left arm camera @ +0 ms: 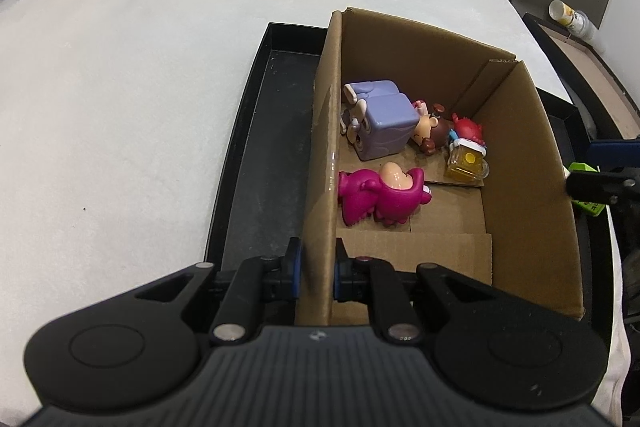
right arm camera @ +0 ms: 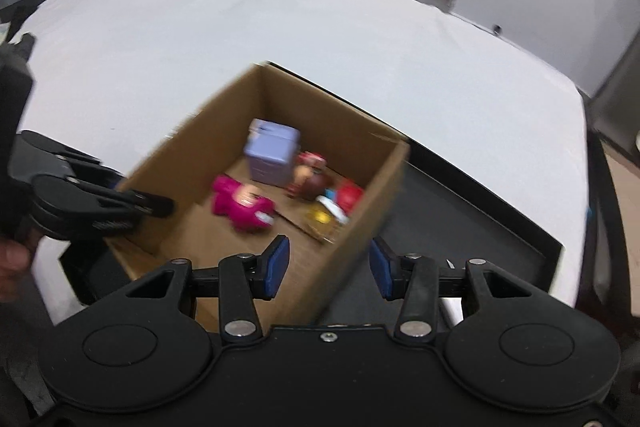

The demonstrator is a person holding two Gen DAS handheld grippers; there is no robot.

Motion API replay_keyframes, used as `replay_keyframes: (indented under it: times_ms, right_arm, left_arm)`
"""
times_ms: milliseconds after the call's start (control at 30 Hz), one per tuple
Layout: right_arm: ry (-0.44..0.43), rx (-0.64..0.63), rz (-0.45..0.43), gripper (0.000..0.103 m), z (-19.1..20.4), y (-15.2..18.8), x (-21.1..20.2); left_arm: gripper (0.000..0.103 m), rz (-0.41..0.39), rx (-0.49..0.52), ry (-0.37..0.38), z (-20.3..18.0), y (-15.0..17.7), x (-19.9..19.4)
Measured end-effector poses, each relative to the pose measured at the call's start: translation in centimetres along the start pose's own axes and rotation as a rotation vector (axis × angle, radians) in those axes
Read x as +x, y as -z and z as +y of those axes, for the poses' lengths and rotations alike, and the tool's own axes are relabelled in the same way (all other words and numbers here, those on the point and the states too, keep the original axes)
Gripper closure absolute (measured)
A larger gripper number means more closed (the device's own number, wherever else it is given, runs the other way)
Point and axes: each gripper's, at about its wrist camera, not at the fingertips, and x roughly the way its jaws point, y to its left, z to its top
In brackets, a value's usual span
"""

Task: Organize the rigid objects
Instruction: 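Move the right tool to the green hexagonal container and grasp it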

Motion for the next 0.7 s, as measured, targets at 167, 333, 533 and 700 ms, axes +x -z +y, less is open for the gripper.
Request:
replay_keyframes:
  times_ms: [167, 333, 533, 700]
  right_arm:
    - [0.078, 0.003, 0.029, 0.052, -2.0, 1.3, 0.2]
    - [0.171, -0.115, 0.061, 0.048, -1.6, 2.5, 0.8]
    - [0.243, -0.206, 0.099, 0.036, -2.0, 4.3, 2.1]
    - [0.268, -0.222, 0.156, 0.035, -3.6, 6.1, 3.7]
  left_arm:
    - [0.09, 0.004, 0.0, -0.015, -0.2, -0.1, 0.2]
    - [0.09, 0.007, 0.009, -0.031, -0.4, -0.1, 0.2]
    - [0.091, 0.01, 0.014, -0.043, -0.5, -0.2, 0.3]
    - [0.091, 0.013, 0.013, -0.045, -0.6, -0.2, 0.5]
